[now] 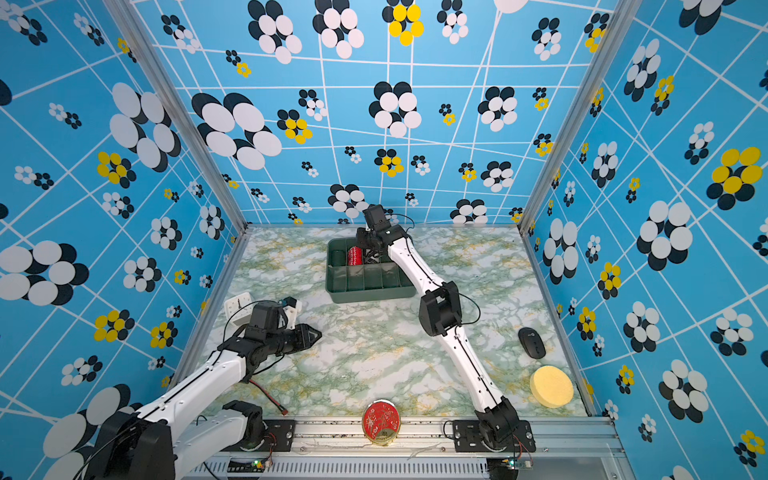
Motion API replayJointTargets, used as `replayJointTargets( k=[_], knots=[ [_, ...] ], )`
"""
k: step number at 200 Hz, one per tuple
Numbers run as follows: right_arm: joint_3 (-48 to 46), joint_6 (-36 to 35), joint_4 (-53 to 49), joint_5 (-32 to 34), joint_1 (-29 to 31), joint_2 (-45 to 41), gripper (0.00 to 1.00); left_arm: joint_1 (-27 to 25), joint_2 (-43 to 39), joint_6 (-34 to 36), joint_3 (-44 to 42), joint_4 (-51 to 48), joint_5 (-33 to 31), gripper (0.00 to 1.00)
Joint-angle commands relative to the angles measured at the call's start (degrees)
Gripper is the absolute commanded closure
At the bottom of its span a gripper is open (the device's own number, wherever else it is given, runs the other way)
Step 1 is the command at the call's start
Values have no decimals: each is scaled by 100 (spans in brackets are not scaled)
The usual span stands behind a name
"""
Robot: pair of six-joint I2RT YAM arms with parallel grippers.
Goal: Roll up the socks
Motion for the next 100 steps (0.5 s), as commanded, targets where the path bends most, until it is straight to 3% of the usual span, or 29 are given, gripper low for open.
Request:
replayJointTargets(
  k=[1, 62, 100],
  knots=[
    [-234, -16, 264, -37, -20, -549, 67, 47, -85, 100, -26, -102, -94, 67],
    [-440, -506, -769, 1295, -20, -850, 71, 47, -113, 99, 31, -174, -97, 73],
    [-448, -707, -1391, 1382, 44, -781, 70, -1, -143, 117, 229, -355, -191, 73]
  ],
)
